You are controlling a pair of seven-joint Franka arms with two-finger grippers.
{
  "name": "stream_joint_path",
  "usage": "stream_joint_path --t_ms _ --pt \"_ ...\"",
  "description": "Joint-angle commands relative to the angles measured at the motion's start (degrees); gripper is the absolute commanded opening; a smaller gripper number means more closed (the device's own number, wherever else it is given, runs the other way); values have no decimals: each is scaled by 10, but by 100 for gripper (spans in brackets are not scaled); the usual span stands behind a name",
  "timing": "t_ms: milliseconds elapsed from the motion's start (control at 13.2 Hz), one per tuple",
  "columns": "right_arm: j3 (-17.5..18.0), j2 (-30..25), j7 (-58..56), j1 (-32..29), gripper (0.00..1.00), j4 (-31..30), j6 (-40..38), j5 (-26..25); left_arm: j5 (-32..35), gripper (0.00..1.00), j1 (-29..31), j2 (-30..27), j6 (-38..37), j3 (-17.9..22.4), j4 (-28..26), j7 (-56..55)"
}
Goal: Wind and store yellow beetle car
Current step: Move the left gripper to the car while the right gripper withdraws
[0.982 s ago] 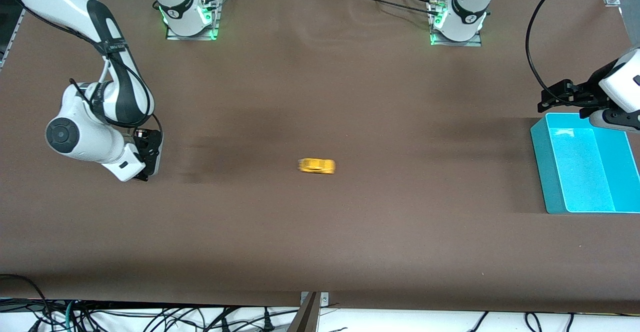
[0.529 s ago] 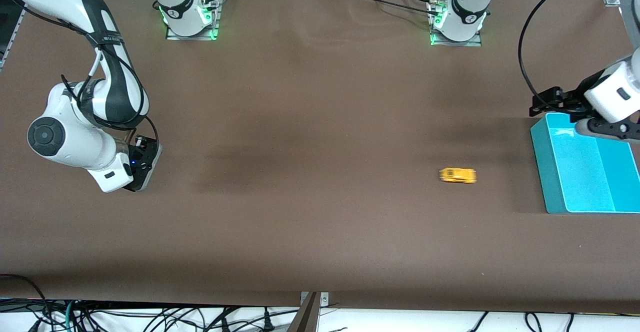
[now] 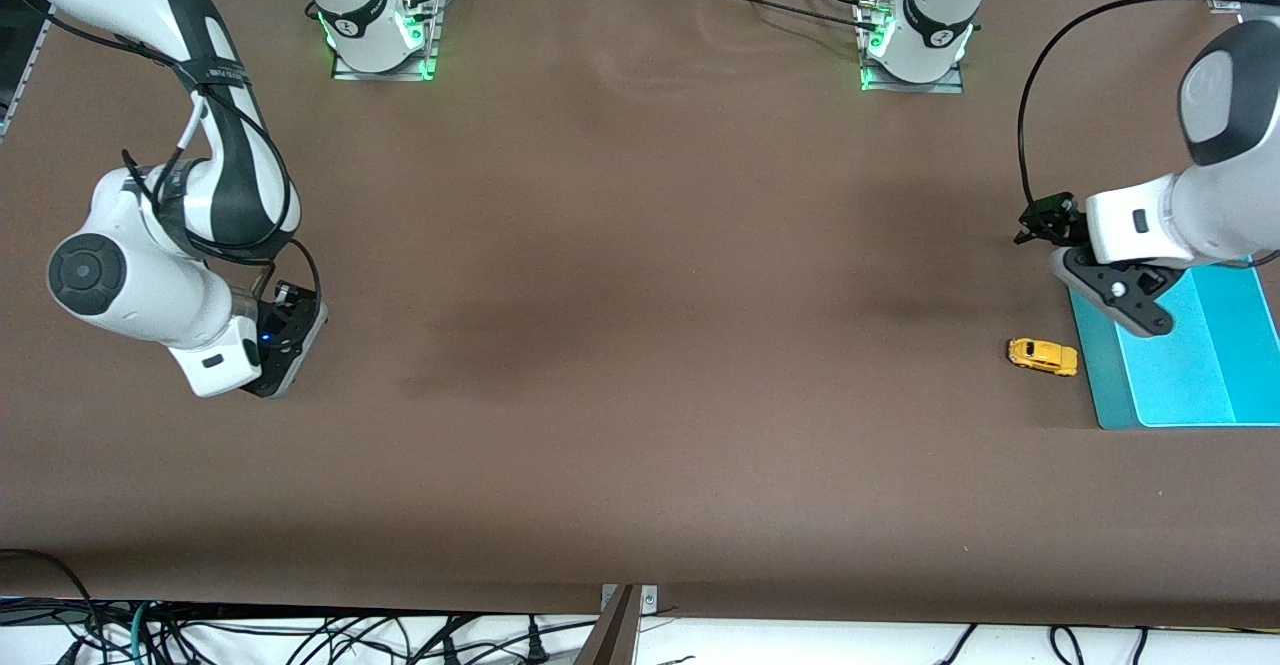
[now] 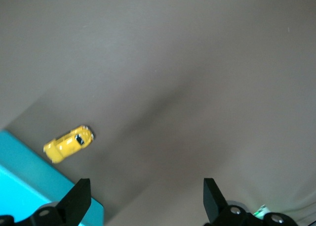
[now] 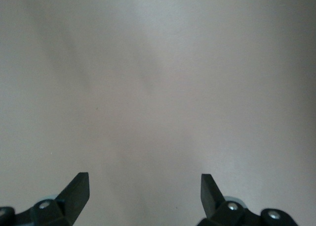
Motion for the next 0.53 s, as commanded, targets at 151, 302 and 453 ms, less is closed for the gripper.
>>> stream_joint_path --t_ms 151,302,453 --pt "-3 -12 104 0 100 74 -90 -3 29 100 15 45 76 -5 -39 261" --pt "-5 -38 171 0 100 77 -114 -5 67 100 15 55 131 -6 -67 368" --pt "-5 -65 237 0 100 77 -162 -5 70 100 35 61 197 -6 -100 445"
